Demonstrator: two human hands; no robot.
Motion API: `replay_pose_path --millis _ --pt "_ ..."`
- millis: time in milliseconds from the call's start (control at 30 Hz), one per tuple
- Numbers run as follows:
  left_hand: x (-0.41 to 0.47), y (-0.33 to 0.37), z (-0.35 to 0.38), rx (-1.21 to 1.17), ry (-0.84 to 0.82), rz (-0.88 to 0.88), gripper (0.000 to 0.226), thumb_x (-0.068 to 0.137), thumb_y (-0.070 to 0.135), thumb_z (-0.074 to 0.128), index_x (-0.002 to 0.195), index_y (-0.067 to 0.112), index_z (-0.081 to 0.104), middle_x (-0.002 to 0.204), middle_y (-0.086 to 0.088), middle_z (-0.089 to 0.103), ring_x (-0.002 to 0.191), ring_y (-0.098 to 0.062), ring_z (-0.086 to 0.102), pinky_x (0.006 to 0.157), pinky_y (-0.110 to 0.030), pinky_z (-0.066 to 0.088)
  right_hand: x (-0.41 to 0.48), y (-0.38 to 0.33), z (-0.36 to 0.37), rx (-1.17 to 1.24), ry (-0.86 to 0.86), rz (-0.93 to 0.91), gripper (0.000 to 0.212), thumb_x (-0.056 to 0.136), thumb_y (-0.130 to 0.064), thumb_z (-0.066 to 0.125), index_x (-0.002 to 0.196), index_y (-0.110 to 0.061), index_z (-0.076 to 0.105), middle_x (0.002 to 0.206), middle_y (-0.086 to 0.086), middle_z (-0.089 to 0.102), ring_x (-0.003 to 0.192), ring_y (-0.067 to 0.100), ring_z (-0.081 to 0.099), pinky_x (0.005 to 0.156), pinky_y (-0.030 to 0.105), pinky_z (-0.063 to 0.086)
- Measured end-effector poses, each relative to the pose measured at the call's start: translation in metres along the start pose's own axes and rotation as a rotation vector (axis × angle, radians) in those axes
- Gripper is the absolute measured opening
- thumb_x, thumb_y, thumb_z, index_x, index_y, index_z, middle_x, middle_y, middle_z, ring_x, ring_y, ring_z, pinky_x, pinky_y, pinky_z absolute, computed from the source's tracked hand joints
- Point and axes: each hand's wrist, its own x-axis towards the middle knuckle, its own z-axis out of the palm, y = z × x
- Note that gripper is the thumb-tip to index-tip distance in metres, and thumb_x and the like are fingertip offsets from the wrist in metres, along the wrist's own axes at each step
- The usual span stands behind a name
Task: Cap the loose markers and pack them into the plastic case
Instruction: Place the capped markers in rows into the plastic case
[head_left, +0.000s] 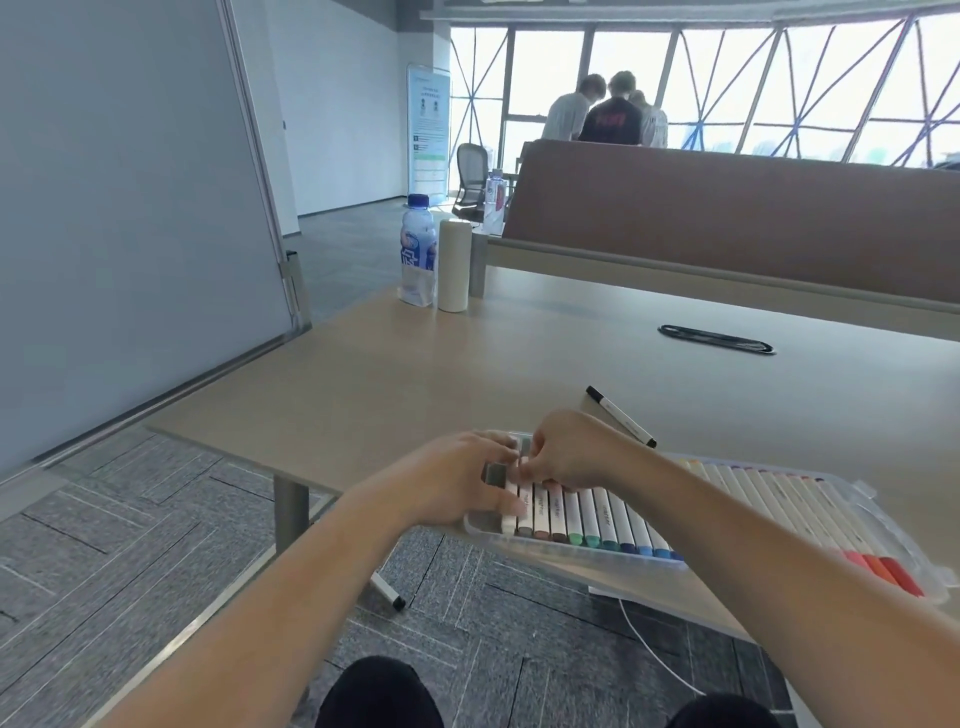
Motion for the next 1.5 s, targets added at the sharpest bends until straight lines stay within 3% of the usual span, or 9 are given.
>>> replay_pose_path --millis 100,200,333,500,833,1033,1167,1333,1500 --pt "0.006 0.002 -0.006 0.030 -0.014 -0.005 0.071 0.078 0.059 0.070 0.138 0.025 0.054 0.148 0.012 0.047 0.124 -0.010 0.054 0.106 -0.033 0.043 -0.002 0.004 -0.001 0.032 0.002 -0.010 0.033 0.088 -0.037 0.071 0.068 -0.012 0.068 0.064 0.000 0.067 0.058 0.014 0.058 0.068 0.030 0.051" --pt "0.016 0.007 -0.011 -0.105 0.046 -0.062 0.056 0.080 0.054 0.071 0.129 0.029 0.059 0.123 0.010 0.063 0.094 -0.014 0.069 0.073 -0.022 0.051 0.000 0.018 -0.008 0.033 0.101 0.028 0.038 0.087 -0.040 0.072 0.072 -0.005 0.071 0.065 0.006 0.069 0.056 0.016 0.056 0.068 0.032 0.051" --pt "0.044 0.019 -0.009 -0.220 0.139 -0.042 0.037 0.089 0.048 0.066 0.118 0.026 0.063 0.111 0.011 0.065 0.099 -0.008 0.062 0.089 -0.028 0.050 0.015 0.046 -0.026 -0.084 0.191 0.147 0.038 0.088 -0.038 0.072 0.083 0.000 0.071 0.076 0.011 0.067 0.072 0.025 0.063 0.075 0.037 0.052" --pt "0.084 0.039 -0.004 -0.253 0.169 -0.009 0.030 0.094 0.042 0.061 0.116 0.023 0.065 0.108 0.011 0.063 0.098 -0.009 0.060 0.086 -0.026 0.047 0.043 0.090 -0.042 -0.102 0.353 0.271 0.035 0.084 -0.037 0.074 0.068 -0.012 0.057 0.063 0.003 0.059 0.057 0.019 0.056 0.054 0.028 0.040" --pt "0.106 0.041 0.000 -0.253 0.154 0.006 0.030 0.094 0.045 0.059 0.116 0.027 0.065 0.107 0.015 0.061 0.100 -0.006 0.058 0.088 -0.027 0.048 0.079 0.114 -0.058 -0.159 0.164 0.464 0.035 0.085 -0.046 0.069 0.080 -0.014 0.056 0.085 0.002 0.062 0.083 0.023 0.061 0.077 0.034 0.052" --pt "0.087 0.030 -0.001 -0.286 0.190 -0.018 0.029 0.096 0.042 0.058 0.119 0.025 0.064 0.107 0.014 0.062 0.099 -0.004 0.057 0.084 -0.025 0.045 0.076 0.106 -0.056 -0.188 0.190 0.368 0.032 0.090 -0.038 0.062 0.072 -0.013 0.056 0.075 0.004 0.058 0.077 0.027 0.059 0.071 0.032 0.047" --pt "0.065 0.017 -0.008 -0.335 0.252 -0.078 0.024 0.099 0.035 0.055 0.119 0.026 0.062 0.111 0.011 0.061 0.100 -0.004 0.056 0.078 -0.021 0.041 0.054 0.065 -0.059 -0.012 0.323 0.215 0.032 0.087 -0.029 0.063 0.064 -0.010 0.052 0.061 0.004 0.052 0.055 0.020 0.047 0.051 0.026 0.033" --pt "0.024 -0.002 -0.016 -0.376 0.302 -0.112 0.025 0.100 0.019 0.052 0.122 0.022 0.063 0.118 0.006 0.064 0.104 -0.007 0.057 0.080 -0.018 0.041 0.010 0.013 -0.037 0.312 0.064 0.135 0.025 0.080 -0.018 0.060 0.066 -0.001 0.071 0.061 0.012 0.063 0.048 0.020 0.045 0.046 0.022 0.032" --pt "-0.009 -0.007 -0.012 -0.255 0.196 -0.091 0.040 0.097 0.018 0.052 0.135 0.025 0.056 0.134 0.006 0.059 0.117 -0.008 0.055 0.096 -0.025 0.042 0.000 -0.013 -0.005 0.425 -0.076 0.141 0.027 0.087 -0.014 0.058 0.064 -0.004 0.066 0.058 0.010 0.064 0.042 0.017 0.043 0.041 0.020 0.026"
